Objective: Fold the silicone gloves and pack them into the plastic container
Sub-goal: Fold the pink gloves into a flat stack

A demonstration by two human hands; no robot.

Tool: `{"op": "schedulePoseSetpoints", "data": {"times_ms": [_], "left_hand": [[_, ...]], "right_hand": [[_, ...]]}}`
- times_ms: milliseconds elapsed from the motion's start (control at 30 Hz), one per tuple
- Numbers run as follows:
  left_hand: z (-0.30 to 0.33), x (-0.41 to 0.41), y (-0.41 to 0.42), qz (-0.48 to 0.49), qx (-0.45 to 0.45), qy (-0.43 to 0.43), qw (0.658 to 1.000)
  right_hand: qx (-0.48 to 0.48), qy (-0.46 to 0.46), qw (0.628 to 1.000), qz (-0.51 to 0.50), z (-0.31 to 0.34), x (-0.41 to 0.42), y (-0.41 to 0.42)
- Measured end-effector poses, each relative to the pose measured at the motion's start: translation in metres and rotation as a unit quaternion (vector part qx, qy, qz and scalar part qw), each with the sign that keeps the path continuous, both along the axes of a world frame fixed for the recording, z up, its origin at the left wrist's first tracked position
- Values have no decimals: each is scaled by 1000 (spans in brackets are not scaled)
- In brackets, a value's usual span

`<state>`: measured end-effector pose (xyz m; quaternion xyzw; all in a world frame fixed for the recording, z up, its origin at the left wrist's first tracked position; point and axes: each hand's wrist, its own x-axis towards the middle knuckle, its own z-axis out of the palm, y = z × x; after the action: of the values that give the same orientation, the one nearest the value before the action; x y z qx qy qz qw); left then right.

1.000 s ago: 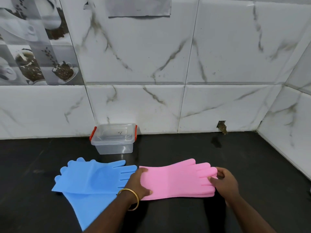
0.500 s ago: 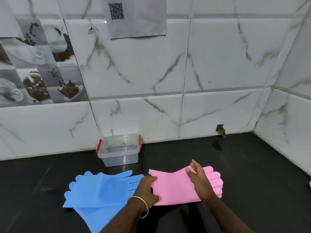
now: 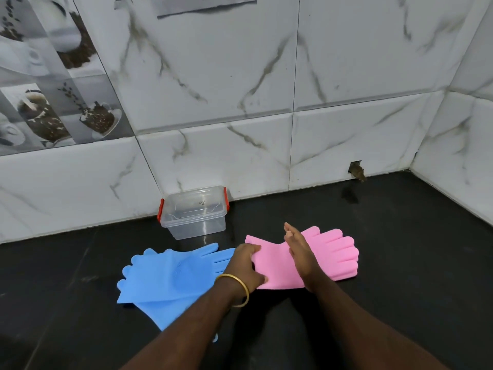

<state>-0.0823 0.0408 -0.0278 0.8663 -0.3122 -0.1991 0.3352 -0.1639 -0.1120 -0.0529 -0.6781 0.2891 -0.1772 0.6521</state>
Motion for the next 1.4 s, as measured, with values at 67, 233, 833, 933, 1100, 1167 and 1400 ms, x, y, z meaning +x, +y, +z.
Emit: {"op": "schedulePoseSetpoints", "data": {"times_ms": [67, 233, 833, 933, 1100, 1167, 1400], "left_hand": [[5, -2, -2, 3, -5, 0, 1000], [18, -8, -9, -1, -27, 1, 1000], [47, -55, -137, -37, -7, 46, 998], [40, -65, -158, -73, 58, -9, 996], [23, -78, -183, -115, 169, -54, 977], [18, -83, -189, -112, 192, -53, 974], [-3, -95, -189, -87, 82, -4, 993]], "right_hand": [[-6, 2, 1000, -1, -1, 4, 3], [0, -6, 1000, -13, -7, 7, 3], [294, -64, 951, -67, -3, -29, -103], [260, -48, 961, -86, 0, -44, -125], [251, -36, 963, -90, 5, -68, -143], [239, -32, 966, -95, 8, -74, -145], [-31, 10, 994, -108, 19, -75, -140]]}}
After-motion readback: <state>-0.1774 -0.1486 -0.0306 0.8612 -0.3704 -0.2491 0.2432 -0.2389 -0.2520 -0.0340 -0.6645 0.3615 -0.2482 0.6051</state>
